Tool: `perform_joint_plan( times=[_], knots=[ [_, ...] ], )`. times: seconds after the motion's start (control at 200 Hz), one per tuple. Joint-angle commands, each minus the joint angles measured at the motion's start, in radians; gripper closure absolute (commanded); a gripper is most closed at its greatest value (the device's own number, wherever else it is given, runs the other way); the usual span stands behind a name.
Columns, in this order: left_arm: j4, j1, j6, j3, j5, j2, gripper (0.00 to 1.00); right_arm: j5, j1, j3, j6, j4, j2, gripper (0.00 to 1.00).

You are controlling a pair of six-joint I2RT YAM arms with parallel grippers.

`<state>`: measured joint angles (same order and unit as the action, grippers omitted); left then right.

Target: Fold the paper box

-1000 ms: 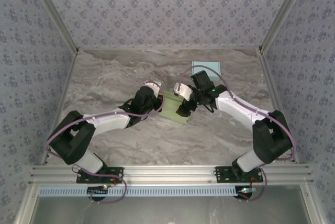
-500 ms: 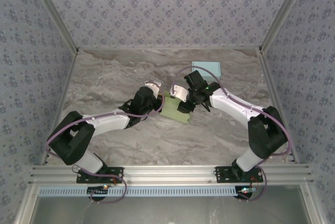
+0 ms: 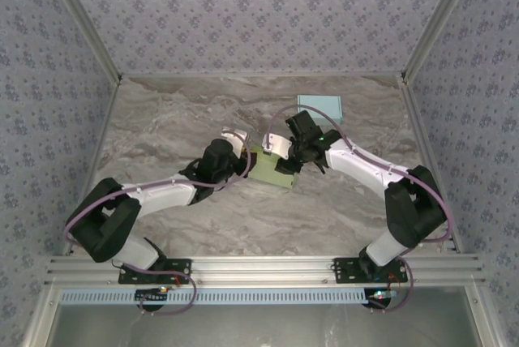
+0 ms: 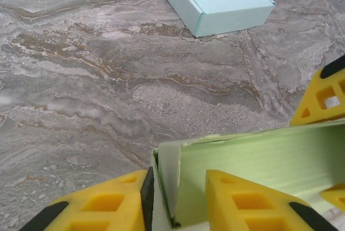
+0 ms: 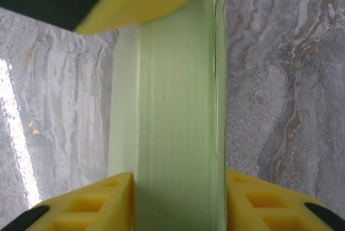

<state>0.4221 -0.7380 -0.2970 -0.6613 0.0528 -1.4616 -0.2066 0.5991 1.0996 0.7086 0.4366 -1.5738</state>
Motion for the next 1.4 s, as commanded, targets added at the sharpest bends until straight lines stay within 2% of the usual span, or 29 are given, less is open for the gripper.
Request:
perform_joint_plan(
  times=[0.0, 0.045, 0.19, 0.325, 0.425, 0.54, 0.675, 1.024, 1.204, 1.394],
  knots=[
    [0.009, 0.007, 0.019, 0.012, -0.025, 0.068, 0.65, 0.01, 0.001, -0.045, 0.049, 0.042, -0.005, 0.58],
    [0.01, 0.011, 0.022, 0.022, -0.038, 0.095, 0.6, 0.009, 0.001, -0.048, 0.056, 0.041, -0.004, 0.59],
    [0.019, 0.034, 0.011, 0.068, -0.069, 0.207, 0.33, 0.002, 0.003, -0.049, 0.094, 0.048, -0.003, 0.59],
    [0.009, 0.098, -0.061, 0.106, -0.111, 0.321, 0.01, -0.018, 0.01, -0.054, 0.141, 0.049, -0.002, 0.6],
    [-0.045, 0.162, -0.098, 0.099, -0.167, 0.37, 0.01, -0.044, 0.012, -0.058, 0.174, 0.046, 0.001, 0.59],
    [-0.14, 0.196, -0.109, 0.067, -0.181, 0.348, 0.01, -0.076, 0.022, -0.065, 0.214, 0.037, 0.01, 0.59],
    [-0.08, 0.204, -0.134, 0.092, -0.211, 0.302, 0.01, -0.064, 0.045, -0.073, 0.27, 0.034, 0.02, 0.59],
    [0.051, 0.203, -0.177, 0.111, -0.307, 0.133, 0.01, -0.092, 0.045, -0.076, 0.295, 0.036, 0.005, 0.58],
    [0.056, 0.203, -0.156, 0.117, -0.316, 0.081, 0.04, -0.145, 0.024, -0.072, 0.281, 0.03, -0.008, 0.58],
    [0.093, 0.204, -0.157, 0.147, -0.323, 0.035, 0.1, -0.146, 0.009, -0.063, 0.275, 0.034, -0.034, 0.58]
  ],
)
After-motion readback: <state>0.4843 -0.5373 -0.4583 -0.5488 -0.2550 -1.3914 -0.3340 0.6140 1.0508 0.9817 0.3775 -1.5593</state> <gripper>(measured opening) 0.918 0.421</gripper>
